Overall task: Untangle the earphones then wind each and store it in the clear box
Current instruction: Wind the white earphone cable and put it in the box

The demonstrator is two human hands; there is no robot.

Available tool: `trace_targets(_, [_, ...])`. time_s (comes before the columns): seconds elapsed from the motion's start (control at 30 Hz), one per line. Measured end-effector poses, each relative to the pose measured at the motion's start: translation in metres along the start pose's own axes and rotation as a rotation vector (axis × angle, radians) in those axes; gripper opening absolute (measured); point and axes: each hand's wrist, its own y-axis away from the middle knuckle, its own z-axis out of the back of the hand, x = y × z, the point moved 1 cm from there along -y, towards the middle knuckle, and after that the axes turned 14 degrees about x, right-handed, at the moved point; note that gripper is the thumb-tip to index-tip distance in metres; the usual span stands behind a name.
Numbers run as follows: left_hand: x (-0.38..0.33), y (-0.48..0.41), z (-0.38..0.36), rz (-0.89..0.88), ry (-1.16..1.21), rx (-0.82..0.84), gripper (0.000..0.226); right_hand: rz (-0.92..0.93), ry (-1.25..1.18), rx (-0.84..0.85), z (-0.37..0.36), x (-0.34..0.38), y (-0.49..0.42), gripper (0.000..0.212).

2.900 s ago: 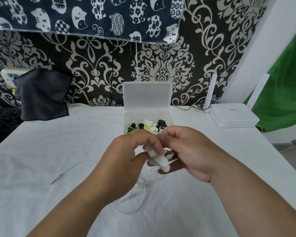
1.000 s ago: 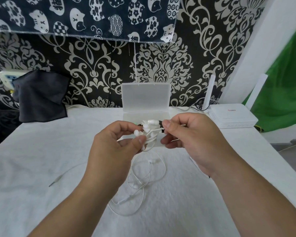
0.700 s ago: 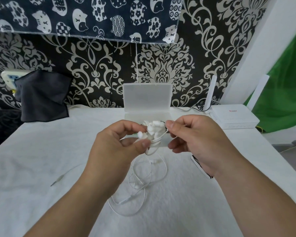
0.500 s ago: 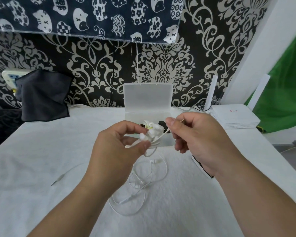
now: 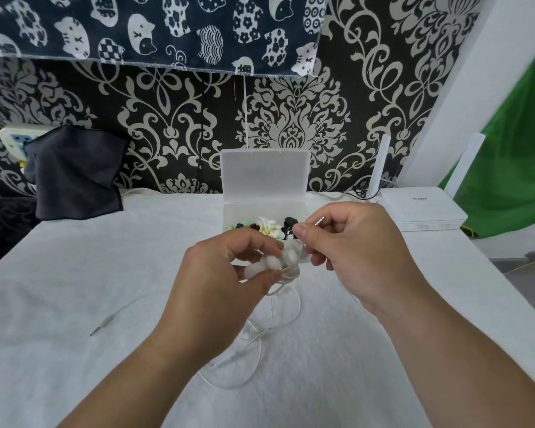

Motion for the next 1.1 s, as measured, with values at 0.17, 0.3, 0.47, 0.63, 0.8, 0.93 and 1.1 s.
trace_targets(0.17, [0.002,0.001,0.0,0.004,-0.011,-0.009,0.028,0.073,0.172,-0.017,0.0,0.002,0.001,0.012])
trace_targets(0.3, [0.004,0.002,-0.005,0.021,-0.055,0.013,0.029,0.113,0.277,0.022,-0.005,0.005,0.002,0.011])
trace_targets(0.47, [0.003,0.002,-0.004,0.01,0.076,0.062,0.03,0.093,0.306,0.065,-0.007,0.003,0.0,0.013])
trace_targets(0.63, [0.004,0.004,-0.007,0.037,0.075,0.089,0.025,0.016,0.322,0.025,-0.01,-0.004,-0.003,0.012])
trace_targets(0.8, [0.0,0.005,-0.011,0.063,0.113,-0.078,0.023,0.047,0.311,-0.054,-0.019,0.002,0.002,0.009])
trace_targets(0.93, [0.001,0.004,-0.011,0.067,0.15,-0.161,0.026,0.146,0.372,-0.071,-0.029,0.006,0.007,0.009])
trace_targets(1.1, [0.003,0.005,-0.013,-0.013,0.043,-0.24,0.019,0.255,0.399,-0.138,-0.031,0.004,0.005,0.006])
